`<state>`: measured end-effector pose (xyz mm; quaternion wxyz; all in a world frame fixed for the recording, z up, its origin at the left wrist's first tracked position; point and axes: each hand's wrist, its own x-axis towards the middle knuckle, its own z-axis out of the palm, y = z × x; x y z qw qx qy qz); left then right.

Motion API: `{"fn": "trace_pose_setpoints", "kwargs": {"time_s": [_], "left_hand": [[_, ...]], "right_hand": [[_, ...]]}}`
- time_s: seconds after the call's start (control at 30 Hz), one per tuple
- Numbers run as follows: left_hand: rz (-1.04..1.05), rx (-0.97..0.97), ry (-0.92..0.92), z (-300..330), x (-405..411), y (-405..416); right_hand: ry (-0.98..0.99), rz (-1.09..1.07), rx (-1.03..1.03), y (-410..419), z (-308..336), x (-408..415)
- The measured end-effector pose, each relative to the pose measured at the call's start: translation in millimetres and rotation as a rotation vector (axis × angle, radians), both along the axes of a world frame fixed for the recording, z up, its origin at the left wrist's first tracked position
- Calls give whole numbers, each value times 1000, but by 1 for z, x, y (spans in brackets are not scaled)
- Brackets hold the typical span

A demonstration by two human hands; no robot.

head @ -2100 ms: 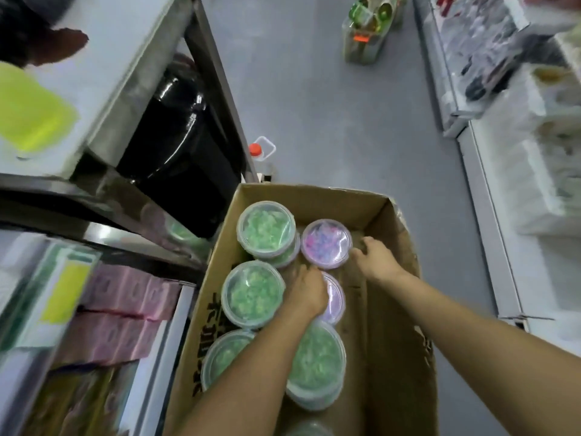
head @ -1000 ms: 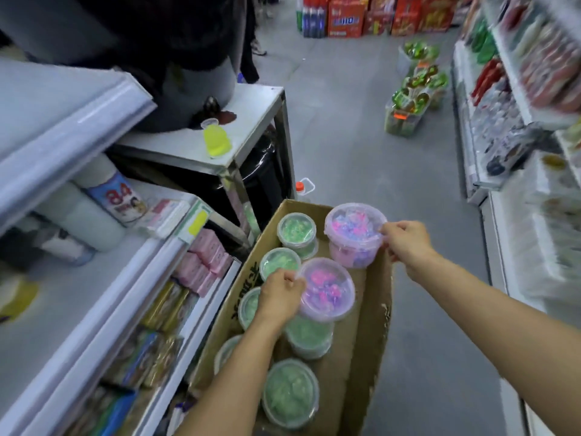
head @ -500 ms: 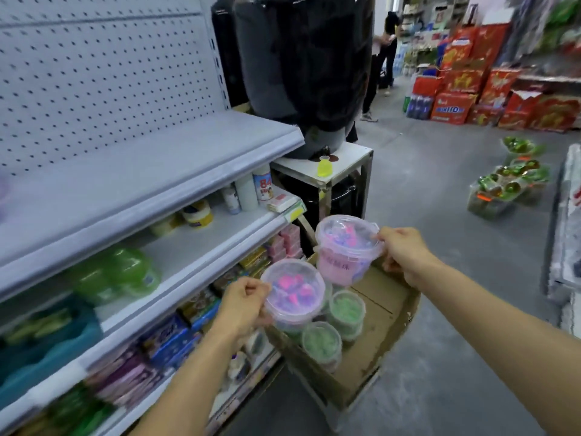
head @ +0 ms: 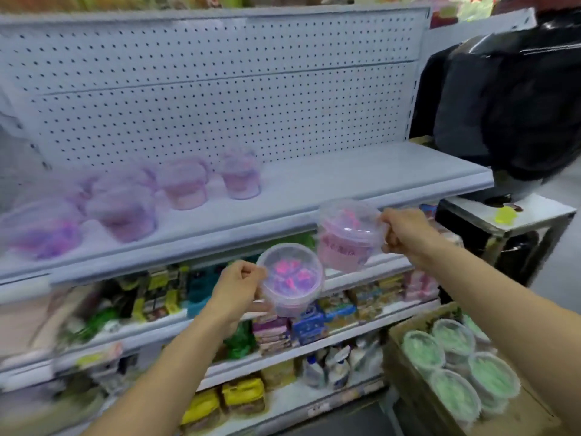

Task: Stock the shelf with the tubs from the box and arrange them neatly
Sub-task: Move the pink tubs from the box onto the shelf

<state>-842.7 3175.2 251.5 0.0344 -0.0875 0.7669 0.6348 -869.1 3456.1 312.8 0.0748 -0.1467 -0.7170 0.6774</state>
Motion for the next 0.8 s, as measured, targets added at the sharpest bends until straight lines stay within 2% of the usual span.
{"fn": "trace_pose_setpoints", "kwargs": {"time_s": [0.27,0.43,0.63,0.8], "left_hand": [[195,99,41,37,-9,-130],[214,114,12,42,-16,-174],[201,142,-42,48,-22,-199],[165,211,-59,52,-26,-200]], "right_hand": [[35,266,58,-147,47,-70],[23,344,123,-218,55,-114],[-20,348,188,-264,50,-157],[-38,346,235,-271,41,-175]]}}
